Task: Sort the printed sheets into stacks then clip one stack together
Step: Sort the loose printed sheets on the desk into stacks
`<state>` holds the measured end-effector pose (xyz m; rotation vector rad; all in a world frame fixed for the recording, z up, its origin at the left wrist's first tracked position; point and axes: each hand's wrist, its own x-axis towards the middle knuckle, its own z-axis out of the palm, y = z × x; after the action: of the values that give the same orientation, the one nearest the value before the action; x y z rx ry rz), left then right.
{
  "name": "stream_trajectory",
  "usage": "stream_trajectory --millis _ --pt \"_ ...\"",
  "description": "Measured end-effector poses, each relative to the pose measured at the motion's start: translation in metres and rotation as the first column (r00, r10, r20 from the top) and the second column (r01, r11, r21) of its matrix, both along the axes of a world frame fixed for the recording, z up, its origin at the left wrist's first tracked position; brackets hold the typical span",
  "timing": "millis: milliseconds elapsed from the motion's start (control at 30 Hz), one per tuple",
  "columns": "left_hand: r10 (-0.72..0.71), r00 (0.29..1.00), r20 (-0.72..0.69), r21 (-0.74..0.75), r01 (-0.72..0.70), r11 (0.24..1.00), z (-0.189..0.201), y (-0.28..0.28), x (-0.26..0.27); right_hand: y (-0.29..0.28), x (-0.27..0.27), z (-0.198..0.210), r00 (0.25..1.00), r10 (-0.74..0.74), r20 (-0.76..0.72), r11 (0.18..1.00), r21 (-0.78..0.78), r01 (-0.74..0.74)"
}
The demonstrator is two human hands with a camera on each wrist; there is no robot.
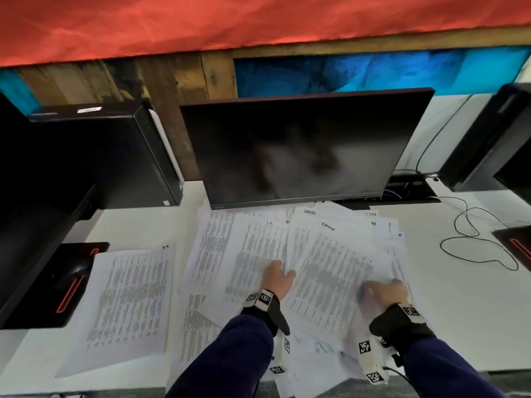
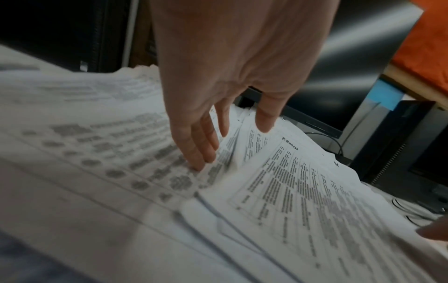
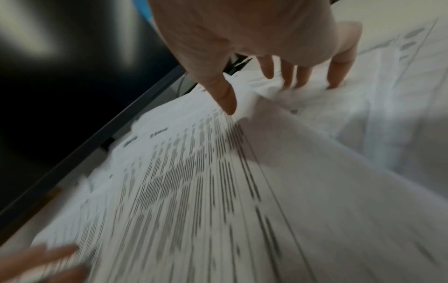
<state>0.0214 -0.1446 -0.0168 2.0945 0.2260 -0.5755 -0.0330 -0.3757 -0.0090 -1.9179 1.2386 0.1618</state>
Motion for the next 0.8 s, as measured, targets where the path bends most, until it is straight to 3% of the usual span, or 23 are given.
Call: stream_trajectory --millis 133,267,433,533,700,800 --pt "0.15 0.984 -0.096 -0.159 -0.164 0.974 -0.006 -0.008 0.004 -0.004 0.003 -0.001 0.985 0.169 -0.038 0.985 0.042 -0.167" --pt "0.078 0.991 -0.109 -0.165 -0.096 0.982 -0.007 -0.017 0.001 0.001 0.001 -0.012 0.967 0.243 -0.075 0.965 -0.087 -0.249" --pt "-0.071 0.984 0.165 0.016 0.069 0.997 0.008 -0.026 -0.015 -0.003 0.007 -0.013 0.997 0.045 0.065 0.999 -0.024 -0.043" --pt "-0.047 0.955 0.292 0.161 0.0 0.987 0.024 0.002 -0.017 0.0 0.013 -0.007 0.991 0.045 0.123 0.999 -0.029 -0.041" --pt "0.108 0.964 0.245 0.333 -0.189 0.924 0.024 0.088 0.003 0.034 0.02 -0.004 0.935 0.162 0.315 0.986 -0.01 -0.167" --pt "0.176 0.979 0.098 0.45 -0.201 0.87 0.012 0.123 0.013 0.06 0.024 -0.002 0.917 0.136 0.375 0.956 0.194 -0.221"
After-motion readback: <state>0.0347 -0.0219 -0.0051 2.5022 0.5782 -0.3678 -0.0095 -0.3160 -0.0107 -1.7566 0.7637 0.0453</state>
